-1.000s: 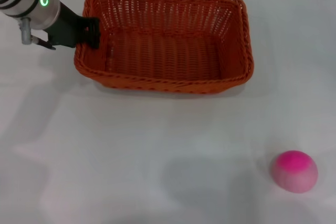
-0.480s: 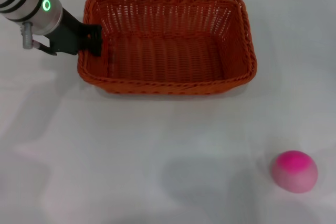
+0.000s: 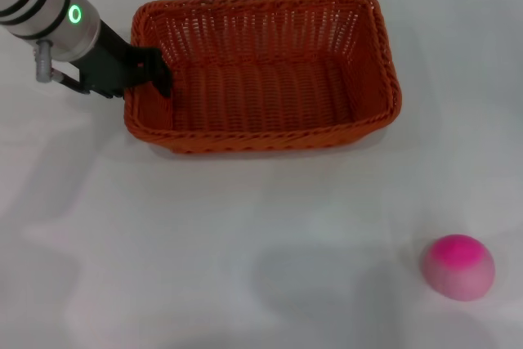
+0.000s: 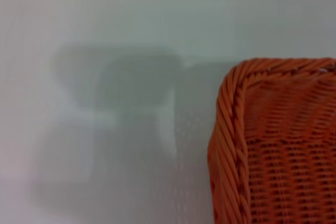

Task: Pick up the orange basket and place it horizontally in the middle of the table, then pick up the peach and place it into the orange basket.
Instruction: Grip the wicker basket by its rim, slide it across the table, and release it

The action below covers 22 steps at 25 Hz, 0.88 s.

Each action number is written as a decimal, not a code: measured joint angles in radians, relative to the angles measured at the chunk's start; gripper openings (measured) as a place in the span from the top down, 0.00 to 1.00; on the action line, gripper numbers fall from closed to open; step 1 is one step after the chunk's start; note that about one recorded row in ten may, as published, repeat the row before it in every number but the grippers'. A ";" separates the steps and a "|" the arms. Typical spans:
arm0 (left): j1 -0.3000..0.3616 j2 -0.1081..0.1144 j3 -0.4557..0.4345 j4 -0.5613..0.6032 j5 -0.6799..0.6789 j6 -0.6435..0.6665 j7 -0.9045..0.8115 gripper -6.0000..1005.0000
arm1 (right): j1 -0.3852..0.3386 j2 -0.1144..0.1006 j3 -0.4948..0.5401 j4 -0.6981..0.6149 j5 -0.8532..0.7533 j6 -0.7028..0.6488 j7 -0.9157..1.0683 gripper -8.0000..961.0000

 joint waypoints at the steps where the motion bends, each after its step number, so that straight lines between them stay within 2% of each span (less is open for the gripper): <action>1: 0.001 -0.002 0.000 -0.003 0.000 0.006 0.000 0.53 | 0.000 0.000 0.000 0.000 0.000 0.000 0.000 0.10; 10: 0.043 -0.015 -0.038 -0.098 0.004 0.070 0.000 0.47 | -0.001 -0.005 0.000 0.000 0.000 0.000 0.000 0.10; 22: 0.151 -0.035 -0.107 -0.290 0.010 0.159 -0.001 0.45 | 0.001 -0.011 0.000 0.000 0.000 0.000 0.000 0.10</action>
